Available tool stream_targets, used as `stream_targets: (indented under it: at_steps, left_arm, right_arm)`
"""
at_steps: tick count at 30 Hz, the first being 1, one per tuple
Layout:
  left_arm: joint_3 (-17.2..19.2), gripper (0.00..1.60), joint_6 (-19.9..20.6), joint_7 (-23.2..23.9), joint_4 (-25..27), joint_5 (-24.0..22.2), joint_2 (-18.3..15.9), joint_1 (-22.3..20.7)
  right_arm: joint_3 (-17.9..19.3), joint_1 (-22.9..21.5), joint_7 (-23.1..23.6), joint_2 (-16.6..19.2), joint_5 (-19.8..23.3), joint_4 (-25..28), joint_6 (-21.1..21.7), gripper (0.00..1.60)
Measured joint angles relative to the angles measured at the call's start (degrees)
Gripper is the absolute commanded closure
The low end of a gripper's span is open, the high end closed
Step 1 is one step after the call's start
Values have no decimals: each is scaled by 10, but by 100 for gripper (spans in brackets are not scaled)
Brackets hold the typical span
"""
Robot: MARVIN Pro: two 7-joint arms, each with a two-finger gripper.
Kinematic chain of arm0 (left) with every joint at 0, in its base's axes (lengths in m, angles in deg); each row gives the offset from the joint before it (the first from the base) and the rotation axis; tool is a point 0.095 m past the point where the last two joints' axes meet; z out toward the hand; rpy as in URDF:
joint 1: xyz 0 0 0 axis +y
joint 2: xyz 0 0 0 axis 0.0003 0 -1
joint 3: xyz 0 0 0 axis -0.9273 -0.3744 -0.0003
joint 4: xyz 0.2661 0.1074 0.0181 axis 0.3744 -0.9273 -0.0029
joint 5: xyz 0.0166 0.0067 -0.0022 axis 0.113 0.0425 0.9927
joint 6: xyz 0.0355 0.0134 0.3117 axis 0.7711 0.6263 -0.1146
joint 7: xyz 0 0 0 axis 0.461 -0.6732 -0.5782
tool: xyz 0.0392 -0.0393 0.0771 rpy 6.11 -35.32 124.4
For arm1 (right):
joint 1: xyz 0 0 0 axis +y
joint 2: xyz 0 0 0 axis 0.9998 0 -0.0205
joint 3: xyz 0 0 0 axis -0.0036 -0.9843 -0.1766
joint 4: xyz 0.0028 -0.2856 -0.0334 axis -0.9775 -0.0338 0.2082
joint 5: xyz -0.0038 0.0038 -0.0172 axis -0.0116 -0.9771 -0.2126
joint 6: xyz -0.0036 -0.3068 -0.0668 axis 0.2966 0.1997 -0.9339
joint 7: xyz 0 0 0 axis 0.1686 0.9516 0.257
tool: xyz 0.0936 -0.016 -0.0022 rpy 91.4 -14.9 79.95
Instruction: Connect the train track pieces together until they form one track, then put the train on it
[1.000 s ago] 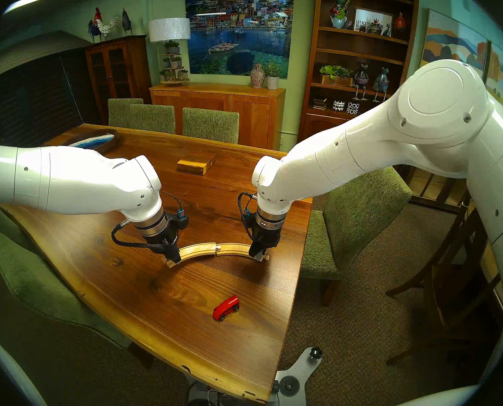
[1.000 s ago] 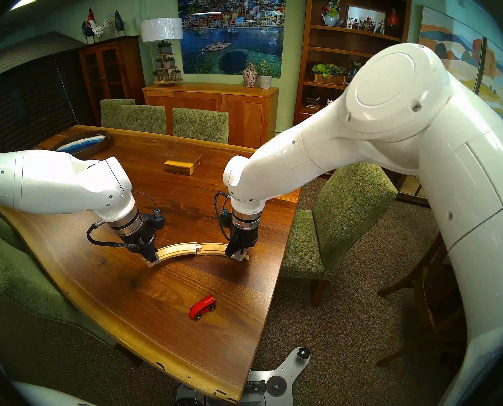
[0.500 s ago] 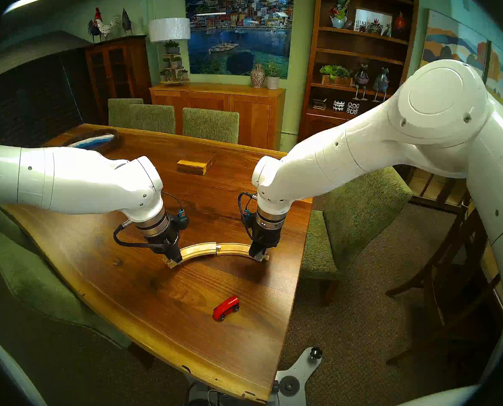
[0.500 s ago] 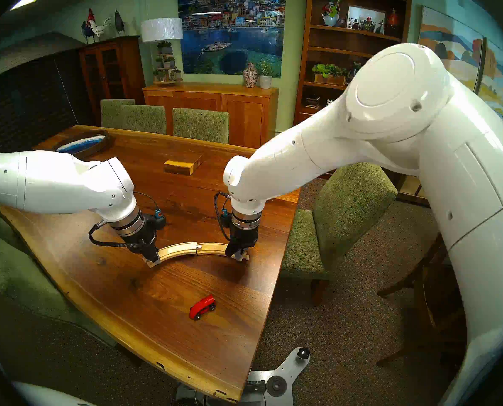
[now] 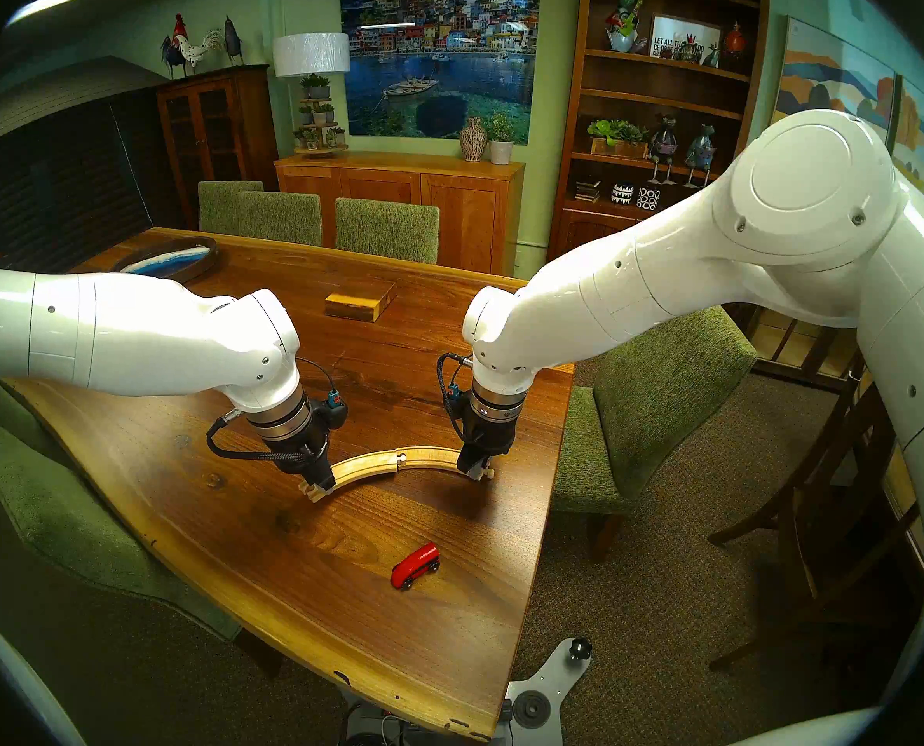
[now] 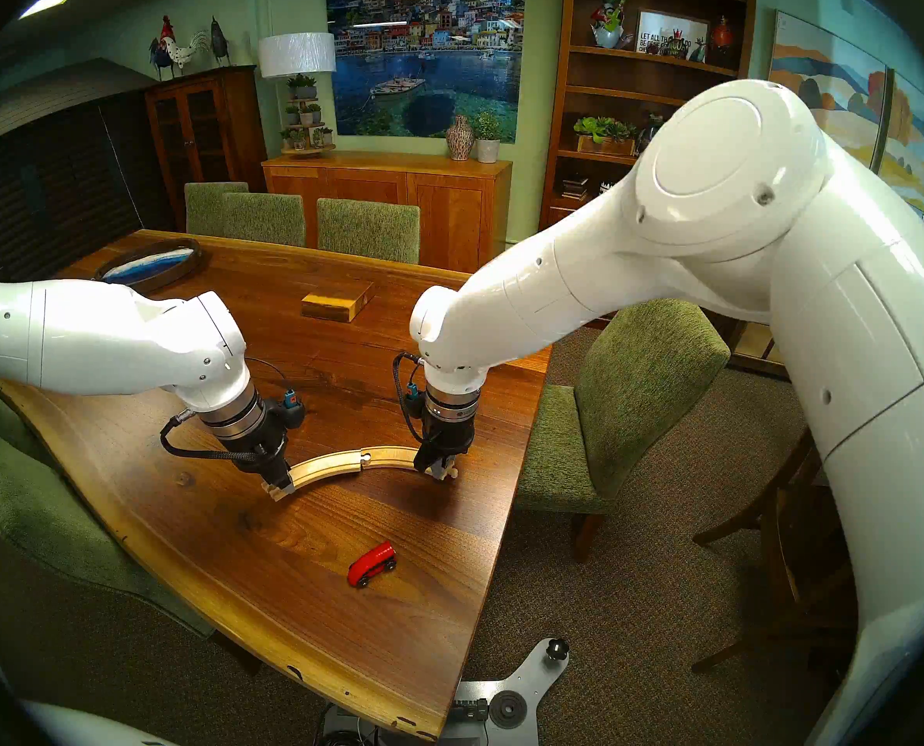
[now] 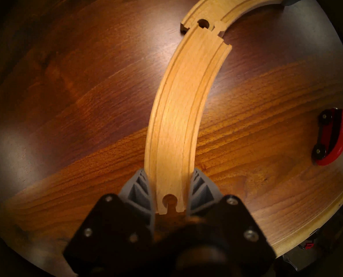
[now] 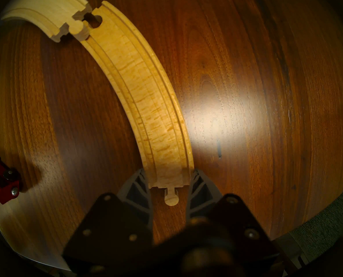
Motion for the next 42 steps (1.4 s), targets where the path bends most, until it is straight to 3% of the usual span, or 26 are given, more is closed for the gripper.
stream_targets:
  at_steps: [25,42]
  left_arm:
    - [17,160,4,-23,2,-40,-32,-6]
    - [18,160,1,-51,-7,-52,-27,2]
  right_arm:
    - [0,0,0,0,0,0,0,160]
    - [0,0,0,0,0,0,0,160]
